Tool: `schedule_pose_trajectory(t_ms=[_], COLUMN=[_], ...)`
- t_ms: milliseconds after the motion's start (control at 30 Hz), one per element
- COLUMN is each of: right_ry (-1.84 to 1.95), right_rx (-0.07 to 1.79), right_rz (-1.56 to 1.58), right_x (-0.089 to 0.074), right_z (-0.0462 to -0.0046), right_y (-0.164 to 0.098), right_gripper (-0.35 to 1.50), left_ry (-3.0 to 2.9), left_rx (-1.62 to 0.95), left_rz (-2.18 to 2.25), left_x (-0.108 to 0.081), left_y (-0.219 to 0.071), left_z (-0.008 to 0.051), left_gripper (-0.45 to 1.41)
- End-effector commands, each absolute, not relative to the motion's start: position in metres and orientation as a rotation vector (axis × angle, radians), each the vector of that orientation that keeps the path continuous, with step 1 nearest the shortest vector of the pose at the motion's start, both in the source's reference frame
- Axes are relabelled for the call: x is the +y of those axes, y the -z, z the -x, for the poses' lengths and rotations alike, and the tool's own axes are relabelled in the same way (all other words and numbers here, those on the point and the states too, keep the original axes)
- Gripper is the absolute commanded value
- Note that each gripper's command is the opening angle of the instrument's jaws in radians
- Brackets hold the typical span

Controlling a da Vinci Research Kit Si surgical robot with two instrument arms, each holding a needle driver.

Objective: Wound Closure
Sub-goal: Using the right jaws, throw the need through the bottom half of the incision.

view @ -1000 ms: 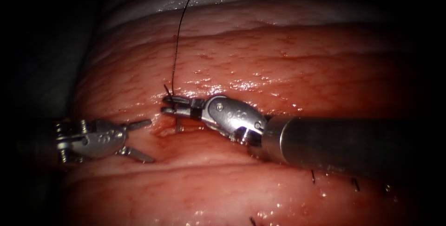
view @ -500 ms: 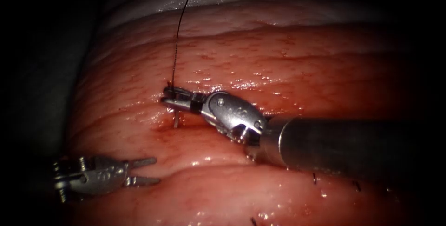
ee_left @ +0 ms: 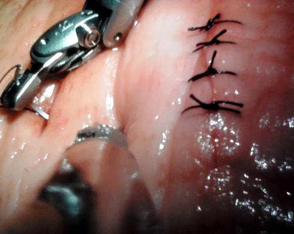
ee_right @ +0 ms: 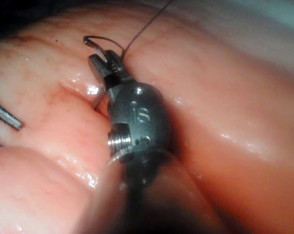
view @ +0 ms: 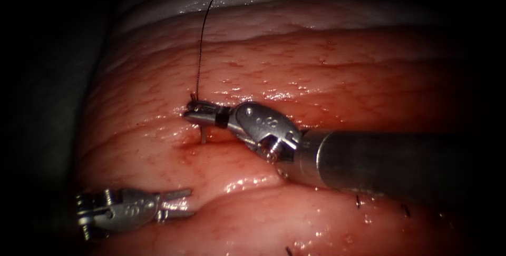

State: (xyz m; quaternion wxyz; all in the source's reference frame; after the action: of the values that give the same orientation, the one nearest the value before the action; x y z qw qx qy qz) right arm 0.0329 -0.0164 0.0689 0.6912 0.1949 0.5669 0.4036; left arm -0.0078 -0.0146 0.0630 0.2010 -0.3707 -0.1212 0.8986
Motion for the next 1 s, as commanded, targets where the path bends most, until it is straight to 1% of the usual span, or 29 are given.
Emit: schedule_pose_trajectory(t_ms=[33, 400, 833, 1000], right_ry=[-0.927, -1.088, -1.131, -1.165], right_rx=[1.274, 1.261, 1.207, 1.208], right_rz=[-0.452, -0.575, -0.749, -0.818], right_x=[-0.0161, -0.0155, -0.0161, -0.0163], right_z=[-0.0337, -0.0339, -0.0337, -0.0338], right_y=[-0.0692, -0.0688, -0.0682, -0.068], right_gripper=[-0.35, -0.35, -0.35, -0.35], left_ry=[-2.51, -2.514, -2.517, -2.517], left_rx=[-0.339, -0.342, -0.344, -0.344], left_rz=[1.037, 1.063, 1.068, 1.069], left_x=[-0.015, -0.0156, -0.0155, -0.0154], left_y=[-0.0636, -0.0638, -0.0644, -0.0647], left_z=[0.0084, 0.0092, 0.0088, 0.0088], left_gripper=[-0.01, -0.01, -0.01, -0.05])
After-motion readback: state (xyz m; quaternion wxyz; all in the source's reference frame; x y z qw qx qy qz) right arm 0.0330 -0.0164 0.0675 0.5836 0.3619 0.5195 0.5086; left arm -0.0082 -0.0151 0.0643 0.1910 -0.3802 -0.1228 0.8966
